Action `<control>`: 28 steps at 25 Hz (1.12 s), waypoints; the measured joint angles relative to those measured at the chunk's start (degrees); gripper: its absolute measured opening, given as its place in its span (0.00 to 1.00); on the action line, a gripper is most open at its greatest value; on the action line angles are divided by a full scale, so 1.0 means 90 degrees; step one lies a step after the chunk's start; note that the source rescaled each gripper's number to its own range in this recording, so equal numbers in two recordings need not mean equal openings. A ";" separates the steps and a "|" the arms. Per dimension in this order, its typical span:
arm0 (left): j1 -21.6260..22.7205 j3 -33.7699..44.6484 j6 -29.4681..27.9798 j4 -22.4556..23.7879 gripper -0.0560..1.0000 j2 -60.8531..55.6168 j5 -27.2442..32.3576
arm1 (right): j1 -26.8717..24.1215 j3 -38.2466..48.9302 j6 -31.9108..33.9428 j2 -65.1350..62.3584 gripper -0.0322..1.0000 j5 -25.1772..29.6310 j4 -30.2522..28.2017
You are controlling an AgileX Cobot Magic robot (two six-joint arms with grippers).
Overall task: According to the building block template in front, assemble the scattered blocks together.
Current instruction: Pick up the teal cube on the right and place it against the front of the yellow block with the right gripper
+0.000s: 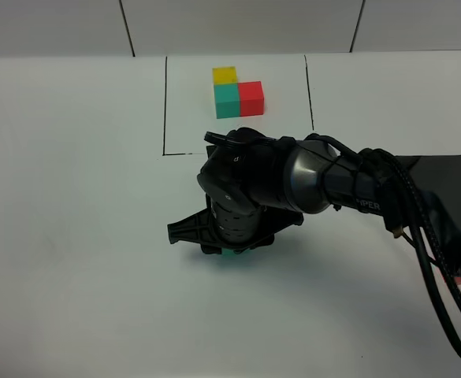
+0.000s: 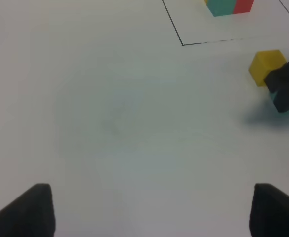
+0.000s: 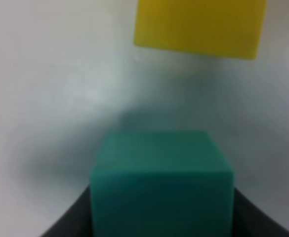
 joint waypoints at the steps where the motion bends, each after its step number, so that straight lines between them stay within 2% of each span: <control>1: 0.0000 0.0000 0.0000 0.0000 0.91 0.0000 0.0000 | -0.0020 0.0000 0.0043 0.0042 0.04 0.0000 0.0008; 8: 0.0000 0.0000 0.0000 0.0000 0.91 0.0000 0.0000 | -0.0245 0.0000 0.0105 0.0226 0.04 -0.0159 0.0052; 16: 0.0000 0.0000 0.0000 0.0000 0.91 0.0000 0.0000 | -0.0245 0.0000 0.0105 0.0276 0.04 -0.0356 0.0141; 28: 0.0000 0.0000 0.0000 0.0000 0.91 0.0000 0.0000 | -0.0245 -0.0060 0.0142 0.0359 0.04 -0.0342 0.0086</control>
